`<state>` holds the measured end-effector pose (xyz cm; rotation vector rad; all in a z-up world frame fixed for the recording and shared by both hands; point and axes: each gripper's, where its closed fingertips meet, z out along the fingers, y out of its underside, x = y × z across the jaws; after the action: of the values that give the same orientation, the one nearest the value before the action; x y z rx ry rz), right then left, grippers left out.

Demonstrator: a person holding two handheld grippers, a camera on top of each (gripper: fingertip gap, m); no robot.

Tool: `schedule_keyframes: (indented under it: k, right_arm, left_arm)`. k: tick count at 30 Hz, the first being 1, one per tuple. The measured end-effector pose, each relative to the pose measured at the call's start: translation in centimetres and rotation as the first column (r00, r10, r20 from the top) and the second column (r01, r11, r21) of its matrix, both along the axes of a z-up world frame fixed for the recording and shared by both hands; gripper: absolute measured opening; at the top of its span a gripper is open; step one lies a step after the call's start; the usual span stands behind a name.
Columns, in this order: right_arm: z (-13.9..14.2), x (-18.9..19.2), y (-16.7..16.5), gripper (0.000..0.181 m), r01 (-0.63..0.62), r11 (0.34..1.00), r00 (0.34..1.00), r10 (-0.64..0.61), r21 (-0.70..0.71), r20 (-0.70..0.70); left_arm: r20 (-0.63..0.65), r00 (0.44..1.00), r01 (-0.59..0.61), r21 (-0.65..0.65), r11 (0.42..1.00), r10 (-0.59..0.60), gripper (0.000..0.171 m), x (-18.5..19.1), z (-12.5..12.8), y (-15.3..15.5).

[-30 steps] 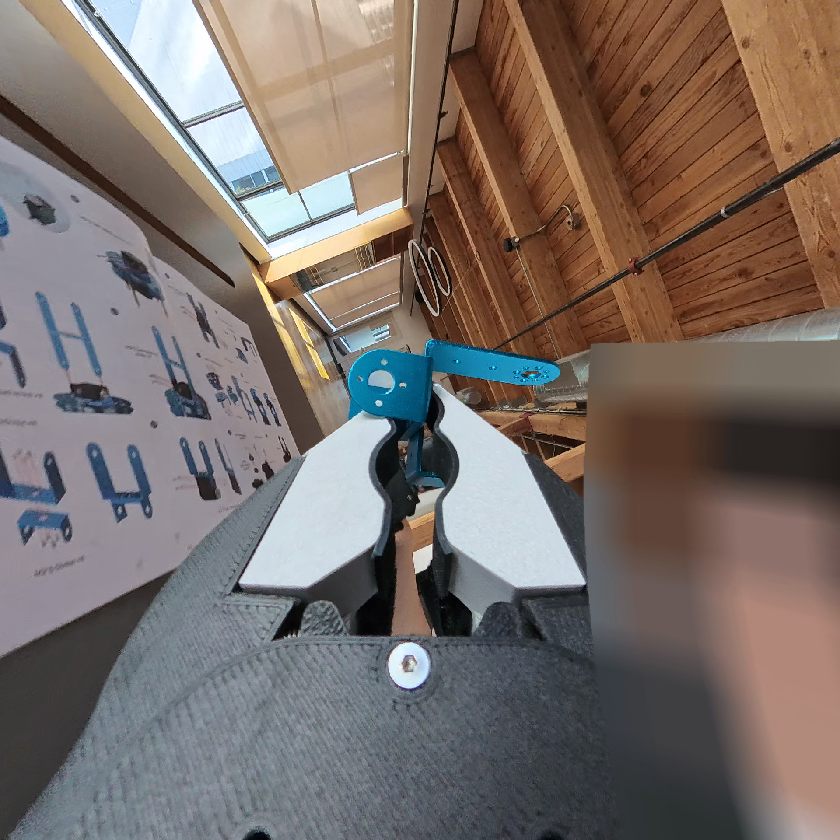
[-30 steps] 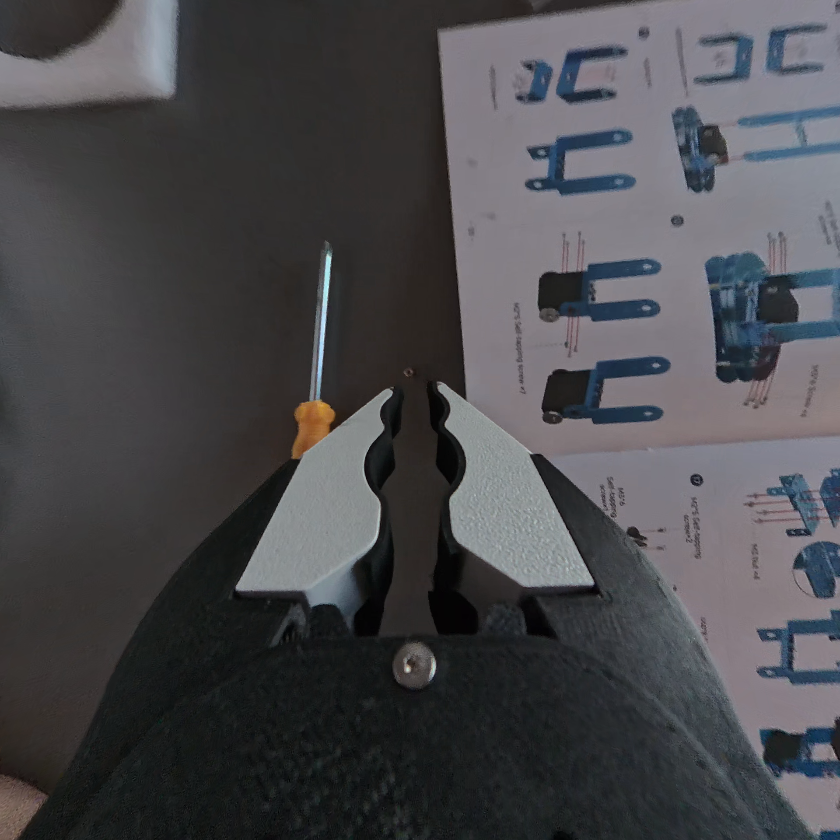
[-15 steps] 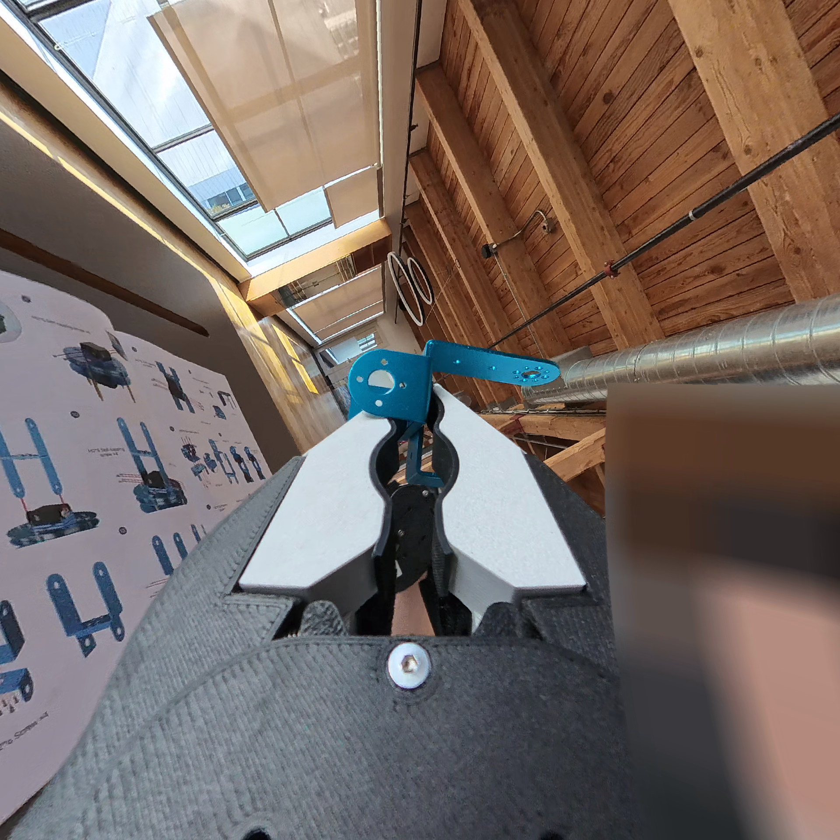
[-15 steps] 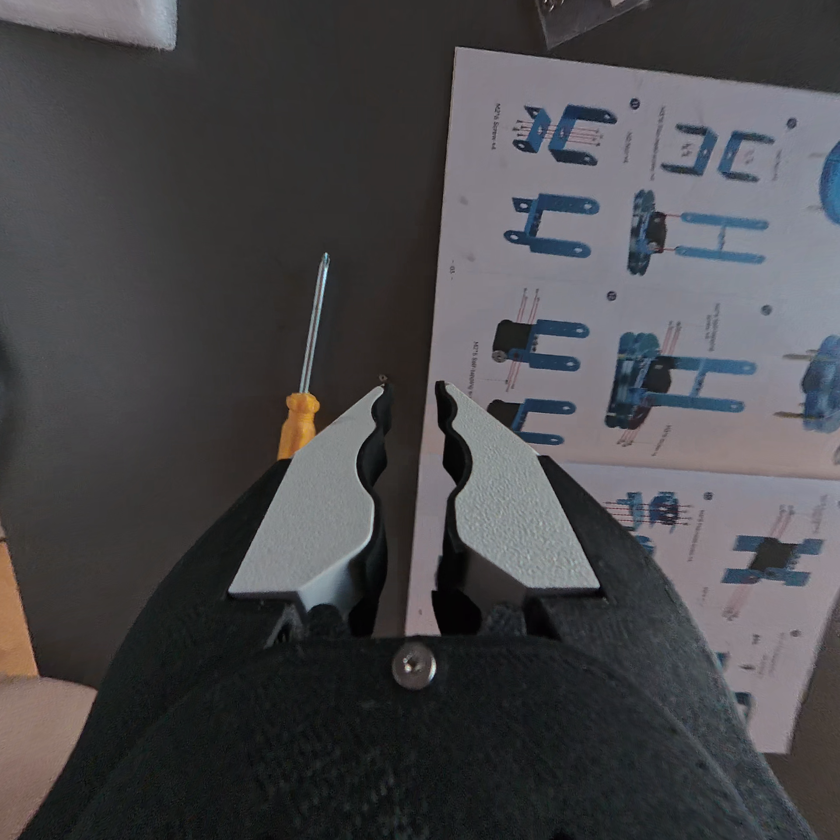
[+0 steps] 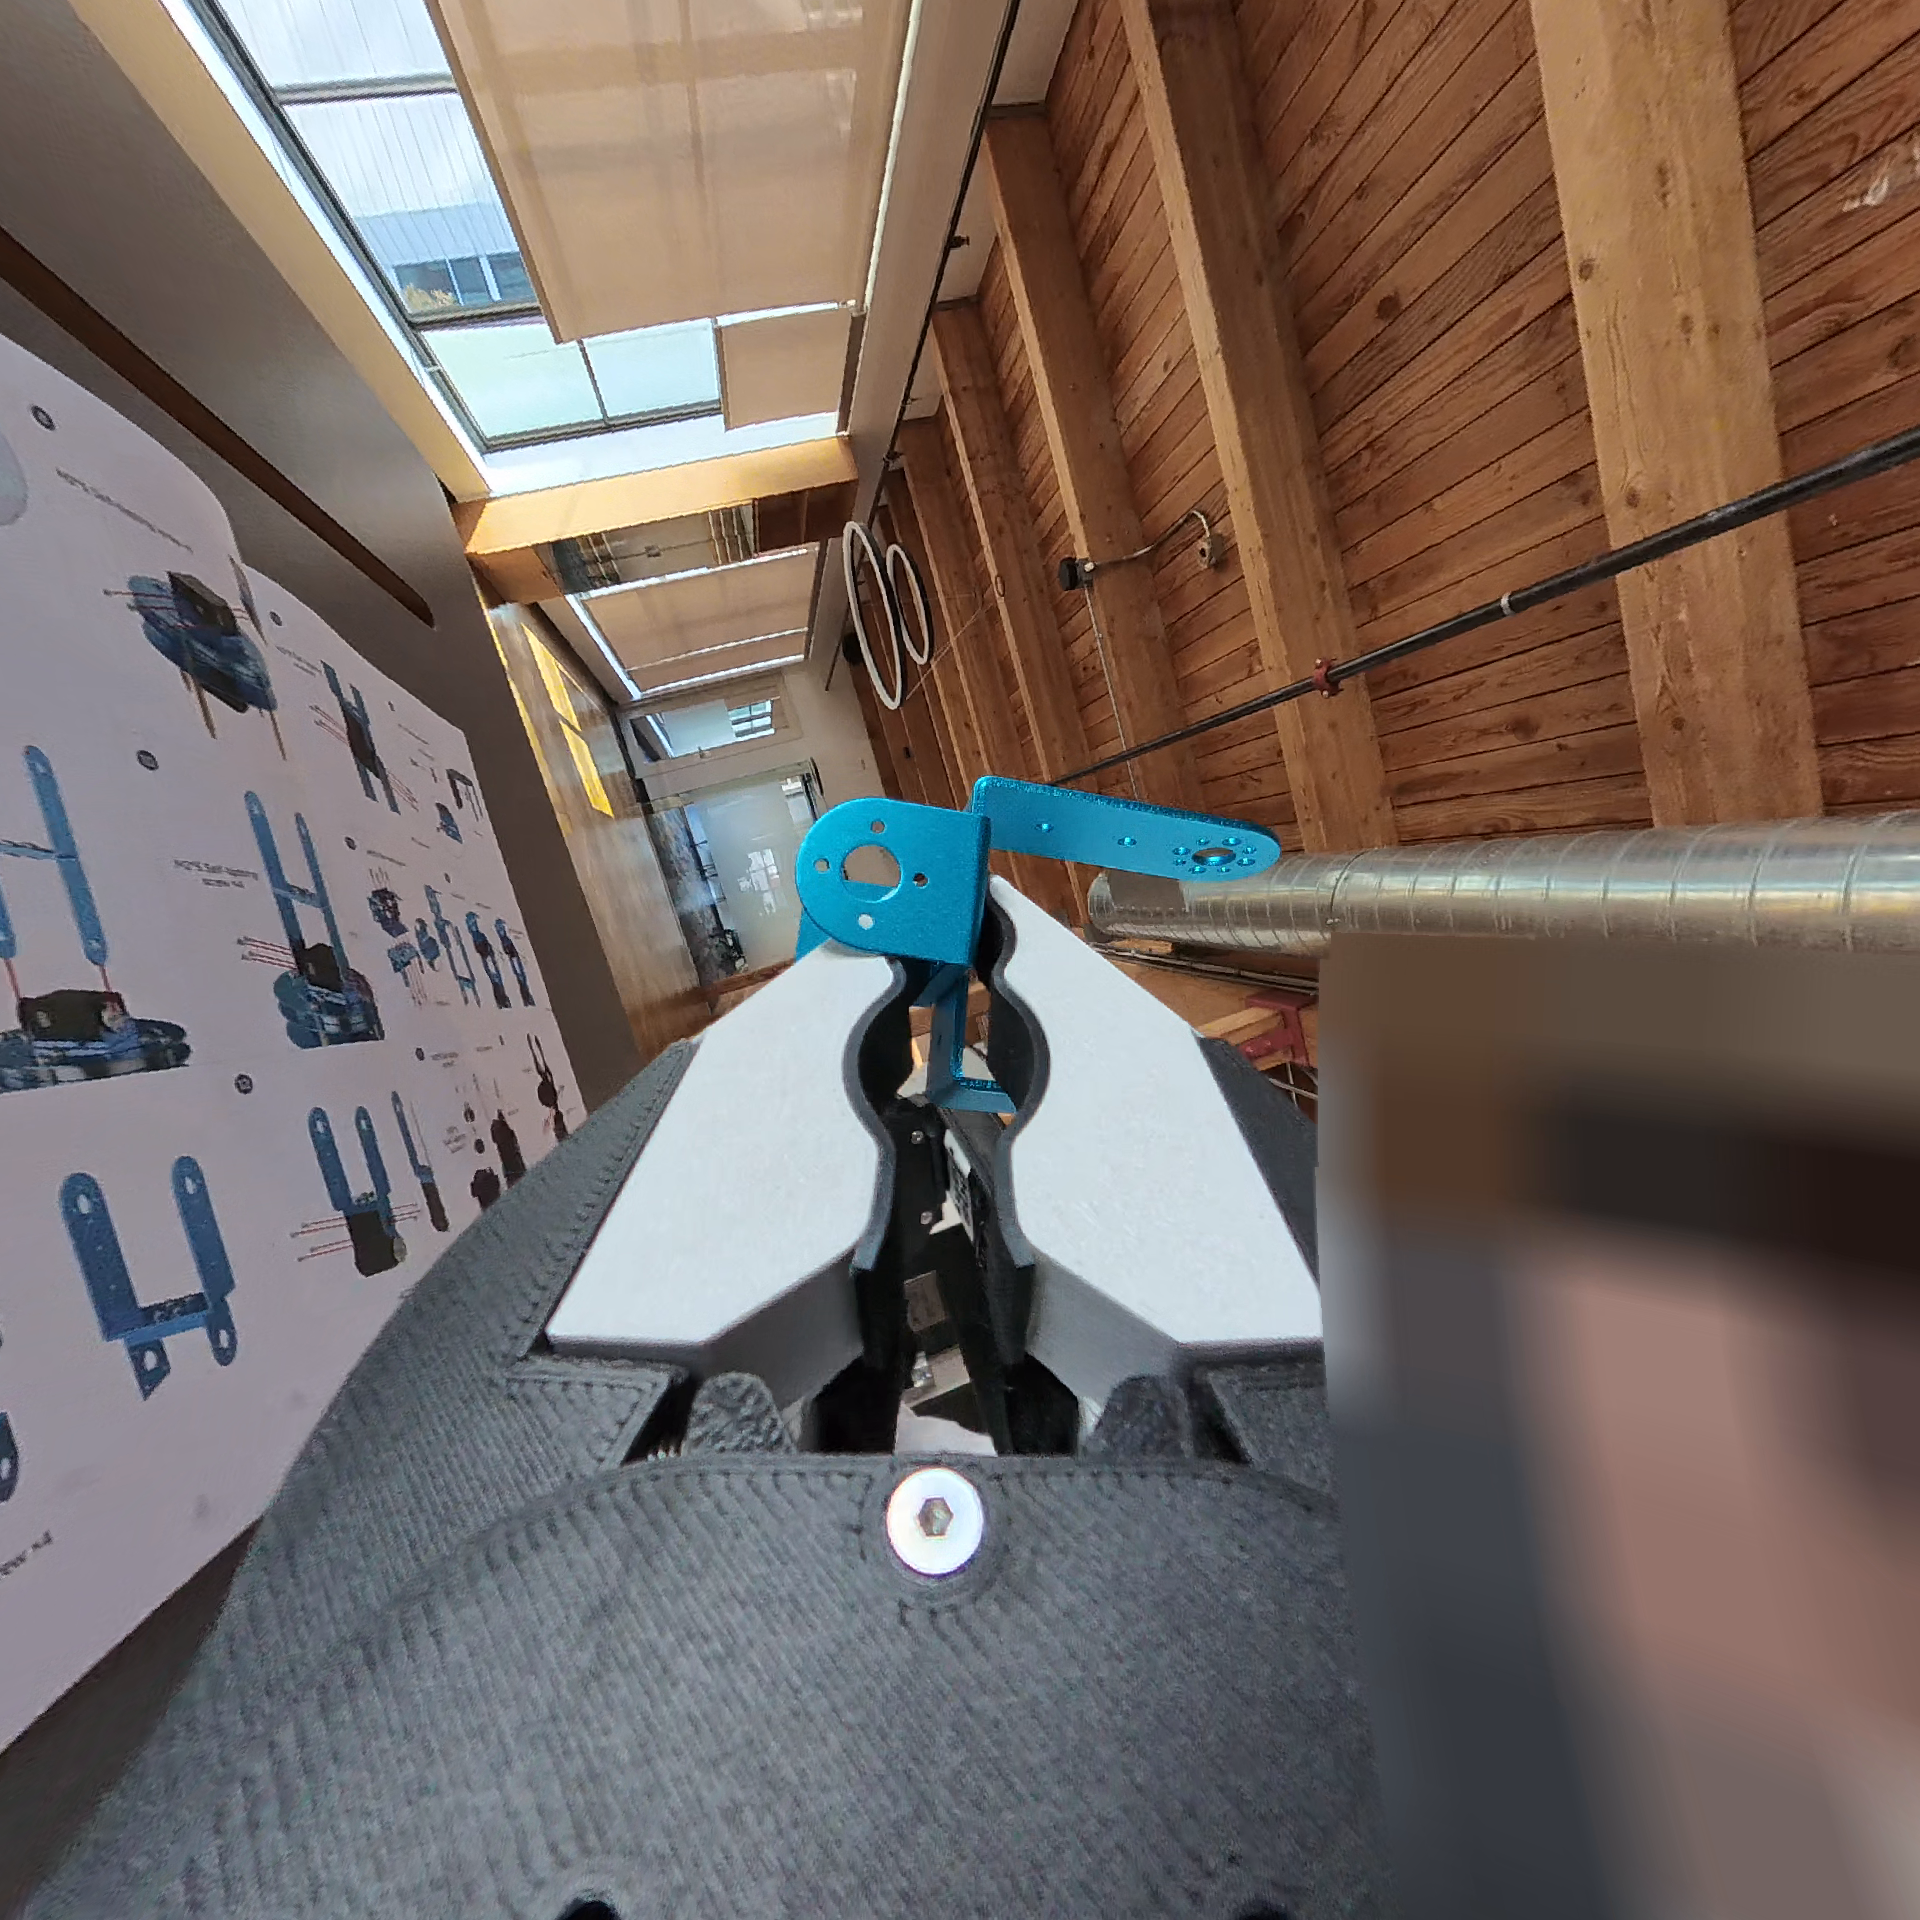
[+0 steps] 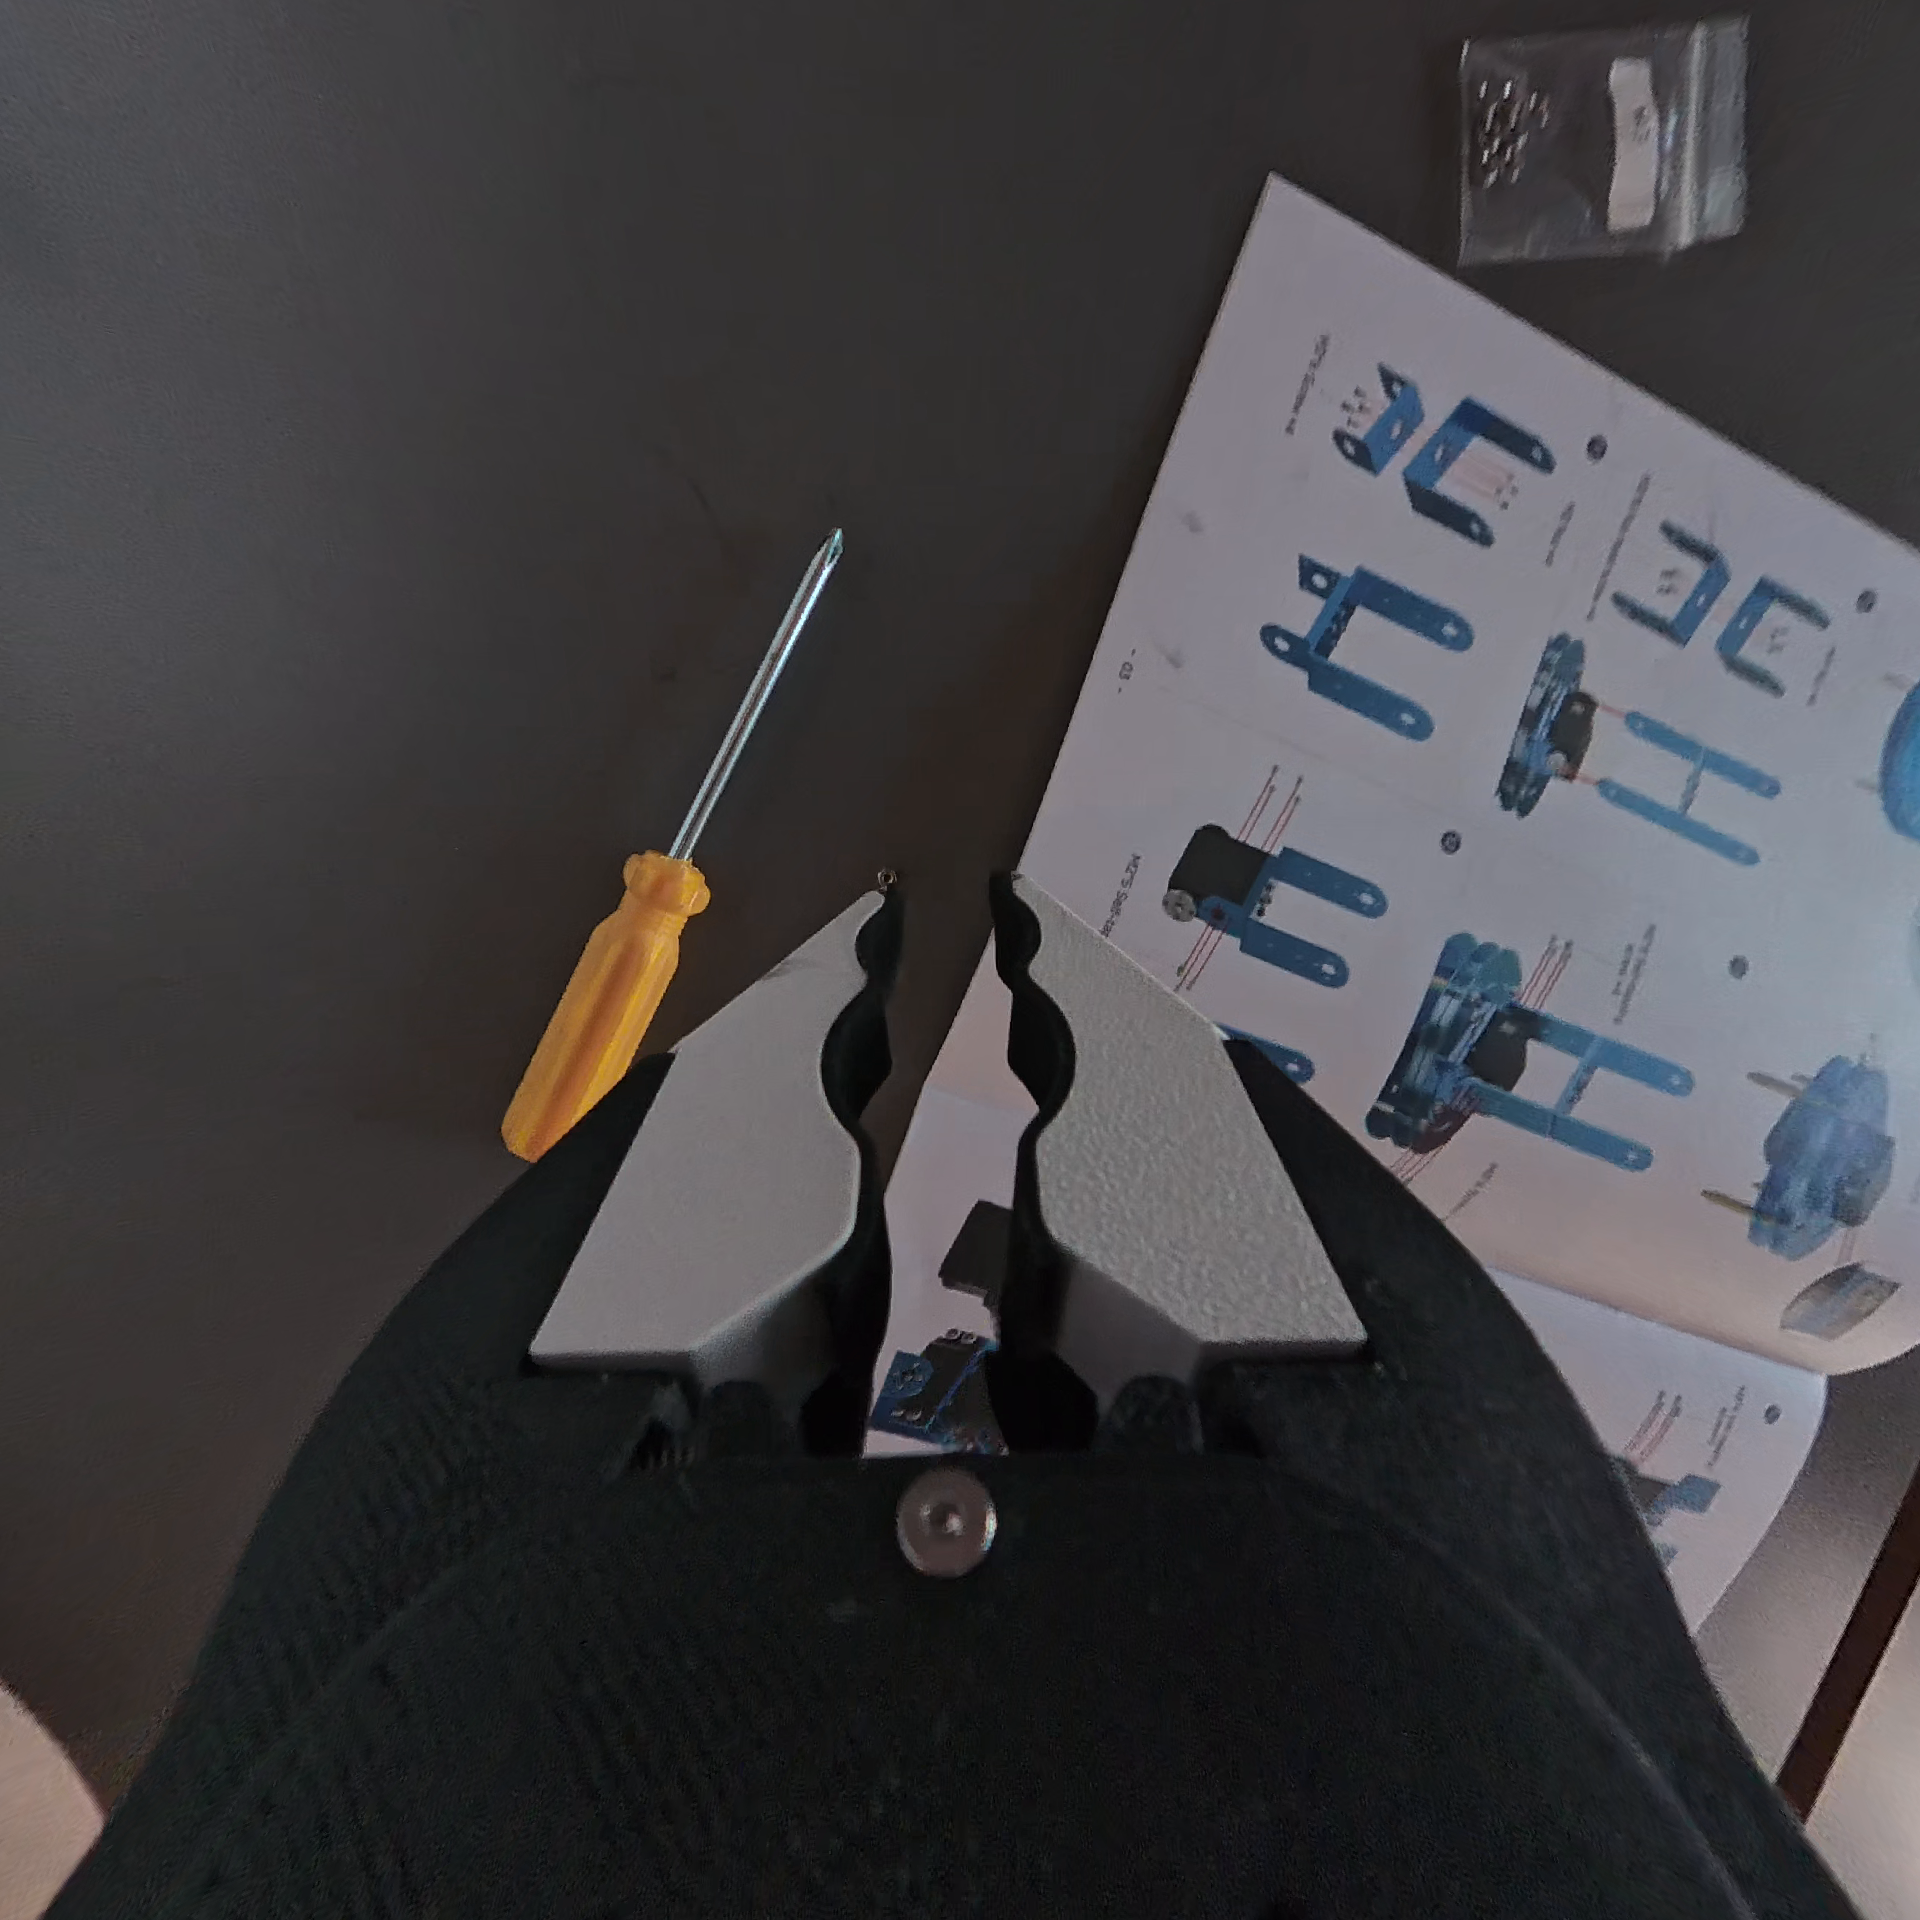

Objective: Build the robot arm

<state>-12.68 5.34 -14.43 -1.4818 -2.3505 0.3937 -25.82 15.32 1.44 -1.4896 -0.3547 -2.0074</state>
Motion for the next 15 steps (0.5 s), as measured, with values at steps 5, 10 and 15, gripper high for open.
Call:
schedule_keyframes:
  k: [5, 10, 15]
  right_arm:
    - [-0.8, 0.2, 0.0, 0.015, -0.037, 0.998, 0.999, 0.035, 0.049, 0.036]
    - [-1.4, 0.5, -0.5, 0.012, -0.019, 0.999, 0.994, 0.016, 0.026, 0.104]
    - [-2.3, 0.9, -0.6, 0.011, -0.014, 1.0, 0.987, 0.014, 0.002, 0.16]
  left_arm:
    - [0.024, 1.0, 0.019, 0.003, 1.0, -0.019, 0.006, 0.2, 0.5, -0.4]
    - [0.03, 0.999, 0.041, 0.009, 0.999, -0.041, 0.006, 0.8, 0.7, -0.7]
    - [0.033, 0.998, 0.049, 0.005, 0.999, -0.049, 0.006, 1.1, 0.6, -0.8]
